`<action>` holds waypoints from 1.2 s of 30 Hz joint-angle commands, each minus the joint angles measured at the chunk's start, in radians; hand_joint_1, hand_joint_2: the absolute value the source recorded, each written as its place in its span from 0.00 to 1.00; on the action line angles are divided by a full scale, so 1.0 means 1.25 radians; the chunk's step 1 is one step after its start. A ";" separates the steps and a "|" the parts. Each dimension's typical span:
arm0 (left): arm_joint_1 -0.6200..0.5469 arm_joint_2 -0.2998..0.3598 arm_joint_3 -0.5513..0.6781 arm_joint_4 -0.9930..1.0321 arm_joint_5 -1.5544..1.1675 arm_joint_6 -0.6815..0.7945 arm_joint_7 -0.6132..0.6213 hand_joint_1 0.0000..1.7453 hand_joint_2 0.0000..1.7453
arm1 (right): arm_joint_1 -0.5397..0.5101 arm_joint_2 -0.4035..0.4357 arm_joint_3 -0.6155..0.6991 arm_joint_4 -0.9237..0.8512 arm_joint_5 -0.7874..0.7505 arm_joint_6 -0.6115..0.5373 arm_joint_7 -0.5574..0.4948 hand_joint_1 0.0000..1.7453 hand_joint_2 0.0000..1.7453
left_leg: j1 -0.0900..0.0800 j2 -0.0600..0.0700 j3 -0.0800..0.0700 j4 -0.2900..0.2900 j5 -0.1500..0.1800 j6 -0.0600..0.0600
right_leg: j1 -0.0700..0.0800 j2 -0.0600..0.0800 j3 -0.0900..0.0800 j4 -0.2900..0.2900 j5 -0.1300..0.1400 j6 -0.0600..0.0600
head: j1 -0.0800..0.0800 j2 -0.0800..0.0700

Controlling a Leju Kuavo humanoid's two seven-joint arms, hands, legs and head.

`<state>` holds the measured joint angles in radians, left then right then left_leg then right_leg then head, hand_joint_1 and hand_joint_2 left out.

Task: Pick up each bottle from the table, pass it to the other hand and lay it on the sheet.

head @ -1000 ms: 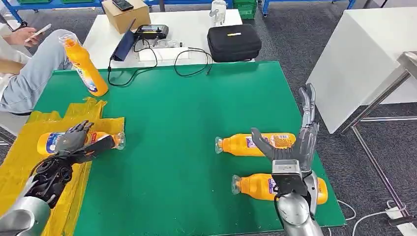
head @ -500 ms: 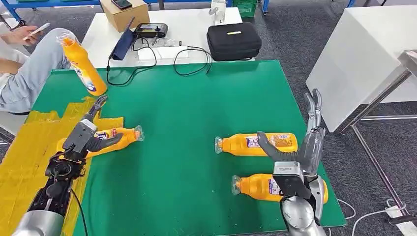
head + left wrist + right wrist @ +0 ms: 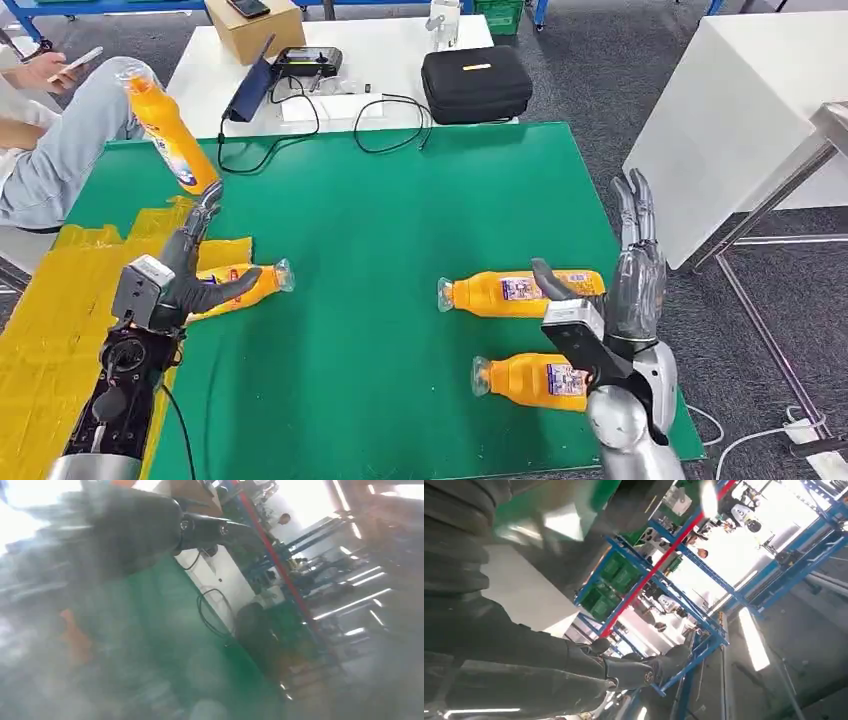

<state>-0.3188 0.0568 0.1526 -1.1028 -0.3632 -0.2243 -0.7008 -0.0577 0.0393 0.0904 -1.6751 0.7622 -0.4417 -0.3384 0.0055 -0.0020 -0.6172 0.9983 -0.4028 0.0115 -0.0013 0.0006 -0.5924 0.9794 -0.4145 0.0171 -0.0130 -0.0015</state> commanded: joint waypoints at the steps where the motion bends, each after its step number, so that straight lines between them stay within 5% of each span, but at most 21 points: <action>1: -0.010 -0.016 -0.014 0.009 0.002 -0.001 0.002 0.00 1.00 | -0.036 -0.021 -0.014 0.063 0.000 0.004 0.005 0.00 1.00 | 0.000 0.000 0.002 0.000 -0.001 0.000 | 0.000 0.000 0.002 -0.001 -0.001 0.000 | 0.000 0.000; 4: -0.010 -0.015 -0.015 0.009 0.010 -0.007 0.002 0.00 1.00 | -0.038 -0.029 -0.007 0.068 0.016 0.017 0.015 0.00 1.00 | 0.001 -0.001 0.003 0.000 -0.002 0.000 | 0.001 0.000 0.004 -0.001 -0.001 0.000 | 0.000 0.000; 7: 0.007 -0.018 -0.018 -0.010 0.113 -0.078 0.002 0.00 1.00 | -0.160 -0.213 0.054 0.243 0.154 0.233 0.134 0.00 1.00 | 0.000 0.000 0.002 0.000 -0.001 0.000 | 0.000 0.001 0.002 -0.001 0.000 0.001 | 0.000 0.000; 13: -0.012 -0.062 -0.054 -0.045 0.216 -0.175 0.002 0.00 1.00 | -0.484 -0.430 0.189 0.600 0.119 0.466 -0.041 0.00 1.00 | -0.001 0.001 0.000 0.002 0.000 0.003 | -0.001 0.001 0.001 0.000 0.001 0.003 | 0.000 0.000; 22: 0.010 -0.072 -0.130 -0.169 0.273 -0.206 0.017 0.00 1.00 | -0.463 -0.396 0.335 0.613 0.059 0.484 -0.066 0.00 1.00 | -0.002 -0.003 -0.001 0.001 0.002 0.005 | -0.003 -0.003 0.002 -0.001 0.003 0.005 | -0.001 0.000; 36: 0.017 -0.073 -0.128 -0.154 0.294 -0.205 0.013 0.00 1.00 | -0.439 -0.400 0.411 0.581 -0.006 0.476 -0.081 0.00 1.00 | -0.002 -0.002 -0.002 0.001 0.002 0.005 | -0.002 -0.003 0.000 -0.001 0.003 0.005 | -0.001 0.000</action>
<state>-0.2869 -0.0263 0.0134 -1.3241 -0.0057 -0.4814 -0.6870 -0.5710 -0.4528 0.4921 -1.0033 0.7980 0.1488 -0.4227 0.0032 -0.0051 -0.6215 0.9992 -0.3988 0.0178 -0.0036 -0.0030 -0.5946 0.9793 -0.4108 0.0233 -0.0137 -0.0015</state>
